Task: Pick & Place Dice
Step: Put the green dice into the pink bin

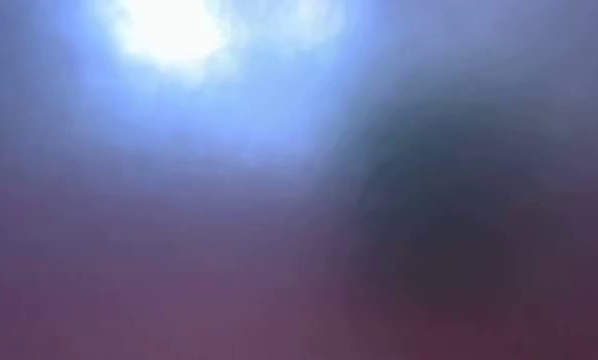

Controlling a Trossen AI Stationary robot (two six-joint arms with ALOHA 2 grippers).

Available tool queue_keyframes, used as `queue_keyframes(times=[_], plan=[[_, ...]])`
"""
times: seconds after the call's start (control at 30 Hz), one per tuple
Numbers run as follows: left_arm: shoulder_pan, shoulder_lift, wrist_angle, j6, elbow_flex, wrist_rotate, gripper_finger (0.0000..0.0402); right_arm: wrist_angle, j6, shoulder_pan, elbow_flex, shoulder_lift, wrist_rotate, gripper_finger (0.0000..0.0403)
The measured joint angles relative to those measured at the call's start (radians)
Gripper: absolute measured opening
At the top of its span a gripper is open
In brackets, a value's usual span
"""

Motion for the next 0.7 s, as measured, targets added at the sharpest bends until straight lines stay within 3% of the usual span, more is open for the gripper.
queue_keyframes(times=[0.37, 0.57, 0.7], plan=[[0.000, 0.356, -0.228, -0.002, 0.310, 0.000, 0.0028, 0.235, -0.004, 0.016, -0.297, -0.189, -0.011, 0.0400], [0.000, 0.445, -0.250, -0.126, 0.392, 0.000, 0.0028, 0.387, -0.049, 0.053, -0.469, -0.309, -0.013, 0.0400], [0.000, 0.471, -0.243, -0.117, 0.414, 0.000, 0.0028, 0.501, -0.073, 0.076, -0.568, -0.386, -0.013, 0.0400]])
